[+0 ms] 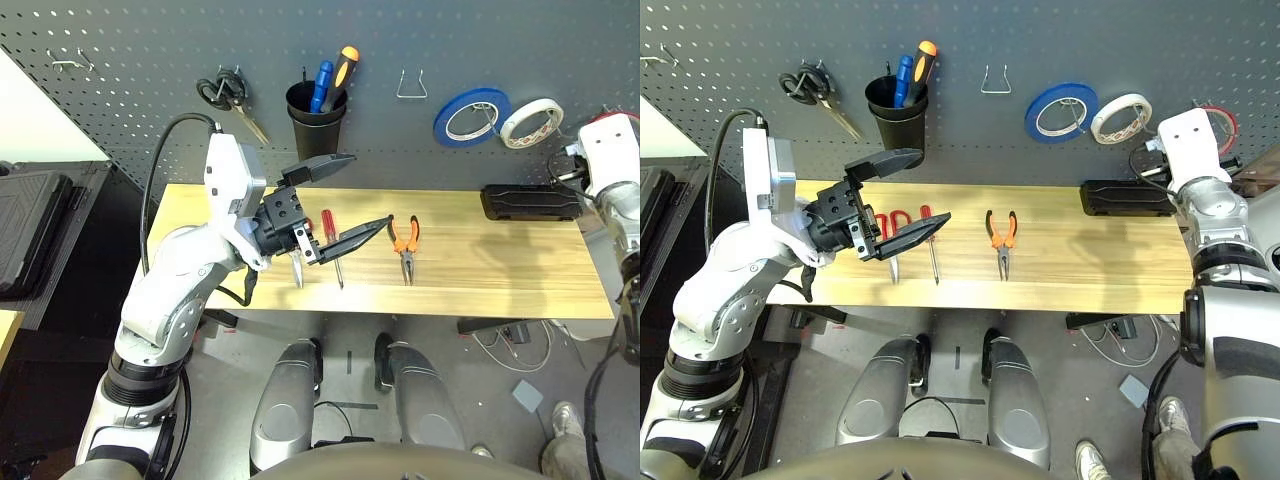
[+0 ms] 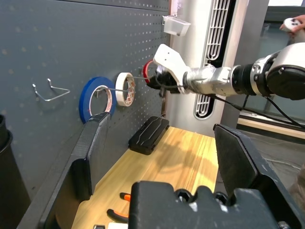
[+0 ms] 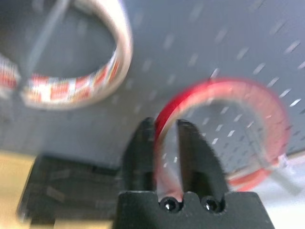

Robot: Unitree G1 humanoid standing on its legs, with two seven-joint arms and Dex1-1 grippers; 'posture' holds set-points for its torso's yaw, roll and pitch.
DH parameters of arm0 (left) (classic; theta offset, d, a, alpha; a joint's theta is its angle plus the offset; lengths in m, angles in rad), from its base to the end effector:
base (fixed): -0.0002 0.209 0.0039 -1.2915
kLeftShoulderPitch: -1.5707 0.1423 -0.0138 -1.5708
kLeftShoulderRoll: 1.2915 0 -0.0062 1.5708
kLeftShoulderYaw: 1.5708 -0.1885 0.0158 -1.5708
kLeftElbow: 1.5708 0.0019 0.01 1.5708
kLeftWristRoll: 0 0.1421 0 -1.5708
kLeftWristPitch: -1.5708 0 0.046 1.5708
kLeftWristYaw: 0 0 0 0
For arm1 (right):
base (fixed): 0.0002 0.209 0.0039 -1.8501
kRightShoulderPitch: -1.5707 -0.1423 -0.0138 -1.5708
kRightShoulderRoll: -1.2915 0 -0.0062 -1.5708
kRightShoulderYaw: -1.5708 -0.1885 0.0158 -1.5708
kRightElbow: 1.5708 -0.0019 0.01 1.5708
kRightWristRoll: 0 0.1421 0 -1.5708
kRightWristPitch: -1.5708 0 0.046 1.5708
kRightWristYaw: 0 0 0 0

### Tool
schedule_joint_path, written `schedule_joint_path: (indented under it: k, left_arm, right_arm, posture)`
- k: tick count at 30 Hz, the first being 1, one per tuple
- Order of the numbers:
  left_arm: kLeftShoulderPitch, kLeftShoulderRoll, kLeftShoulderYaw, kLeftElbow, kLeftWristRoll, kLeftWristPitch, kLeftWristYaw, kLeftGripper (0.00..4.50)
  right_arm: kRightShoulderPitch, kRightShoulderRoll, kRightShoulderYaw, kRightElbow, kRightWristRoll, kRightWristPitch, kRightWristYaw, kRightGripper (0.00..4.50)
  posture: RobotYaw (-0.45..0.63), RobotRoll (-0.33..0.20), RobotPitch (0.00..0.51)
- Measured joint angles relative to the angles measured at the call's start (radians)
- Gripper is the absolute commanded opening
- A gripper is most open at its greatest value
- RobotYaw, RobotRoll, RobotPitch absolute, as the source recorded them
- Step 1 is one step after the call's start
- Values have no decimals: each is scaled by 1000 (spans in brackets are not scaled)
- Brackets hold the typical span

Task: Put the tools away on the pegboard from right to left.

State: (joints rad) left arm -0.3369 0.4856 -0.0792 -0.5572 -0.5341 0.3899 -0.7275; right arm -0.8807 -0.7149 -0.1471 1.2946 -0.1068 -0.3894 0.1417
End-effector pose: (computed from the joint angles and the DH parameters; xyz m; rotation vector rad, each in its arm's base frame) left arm 0.2201 0.1604 0.1941 0.1931 -0.3578 -1.1523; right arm 0.3098 -0.3429 0.1424 -0.5320 -0.0004 -0.2531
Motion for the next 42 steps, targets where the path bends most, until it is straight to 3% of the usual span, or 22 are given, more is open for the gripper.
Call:
schedule_joint_path:
  k: [3,7,13,18,22,32,42]
  left_arm:
    - [6,0,0,-4,2,0,4,4500]
    - [26,0,-1,-9,7,-3,6,4500]
    - [40,8,-4,-8,24,-11,-2,4500]
    - [47,75,-31,12,63,10,-26,4500]
    - [65,144,-64,26,110,61,-30,4500]
    - [56,222,-141,145,305,128,-10,4500]
    - [37,275,-170,188,414,154,-44,4500]
  right_arm:
    - [51,3,5,-19,-8,-125,-39,3044]
    - [208,8,8,-77,-20,-287,-72,4473]
    - [410,62,-15,-164,34,-349,-54,4473]
    - [542,141,-19,-278,86,-195,23,4473]
    - [579,180,-16,-416,110,-41,83,4473]
    - [574,388,18,-825,246,661,166,4473]
    - [372,538,30,-801,277,1023,82,4473]
  posture:
    - [219,0,198]
    - [215,0,201]
    - [201,0,203]
    - [192,0,209]
    - [193,0,214]
    - [207,0,227]
    - [234,0,231]
